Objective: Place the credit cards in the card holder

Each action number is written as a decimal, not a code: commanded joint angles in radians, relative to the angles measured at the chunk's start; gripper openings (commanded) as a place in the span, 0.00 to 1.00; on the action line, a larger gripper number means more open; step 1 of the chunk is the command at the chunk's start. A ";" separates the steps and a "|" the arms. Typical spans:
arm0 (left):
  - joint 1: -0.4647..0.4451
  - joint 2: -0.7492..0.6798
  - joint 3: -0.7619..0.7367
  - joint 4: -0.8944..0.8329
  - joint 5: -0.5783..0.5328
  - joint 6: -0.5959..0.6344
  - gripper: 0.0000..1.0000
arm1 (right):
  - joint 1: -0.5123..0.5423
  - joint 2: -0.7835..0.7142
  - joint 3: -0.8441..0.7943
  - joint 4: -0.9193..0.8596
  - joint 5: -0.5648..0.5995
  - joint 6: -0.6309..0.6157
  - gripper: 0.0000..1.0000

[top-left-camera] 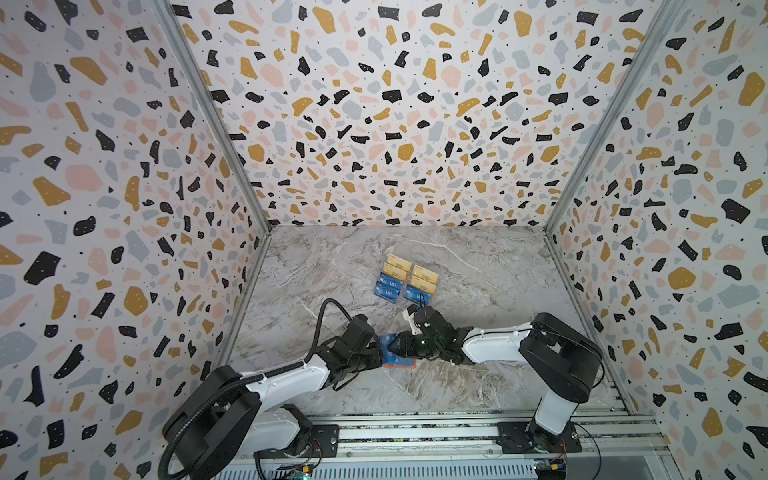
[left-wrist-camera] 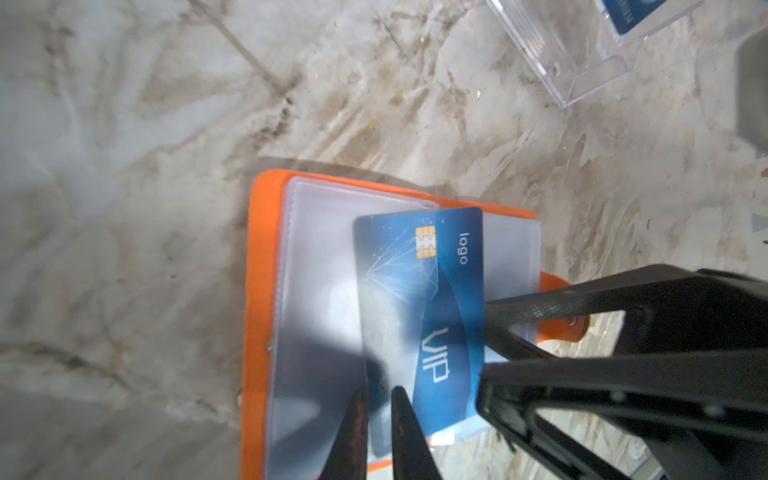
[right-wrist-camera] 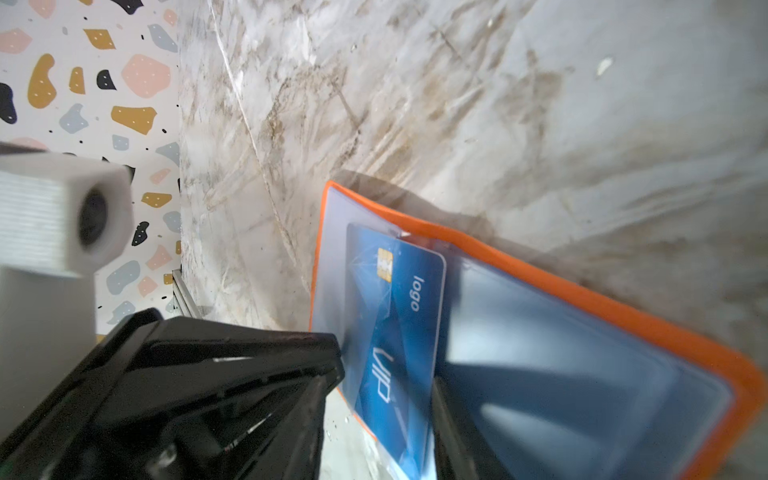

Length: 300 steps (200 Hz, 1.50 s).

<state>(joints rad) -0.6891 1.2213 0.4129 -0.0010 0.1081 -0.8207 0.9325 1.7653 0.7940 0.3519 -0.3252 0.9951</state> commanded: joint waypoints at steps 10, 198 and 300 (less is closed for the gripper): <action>0.044 -0.097 0.013 -0.063 -0.078 0.035 0.28 | 0.008 -0.001 0.024 -0.012 0.014 0.014 0.42; 0.117 -0.082 -0.075 0.032 0.095 0.039 0.00 | 0.080 -0.067 0.001 -0.045 0.082 0.166 0.44; 0.114 -0.088 -0.124 0.104 0.139 0.018 0.00 | 0.134 -0.005 0.086 -0.093 0.129 0.127 0.43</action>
<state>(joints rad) -0.5713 1.1355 0.3027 0.0498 0.2153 -0.7910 1.0504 1.7447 0.8253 0.2844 -0.2188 1.1561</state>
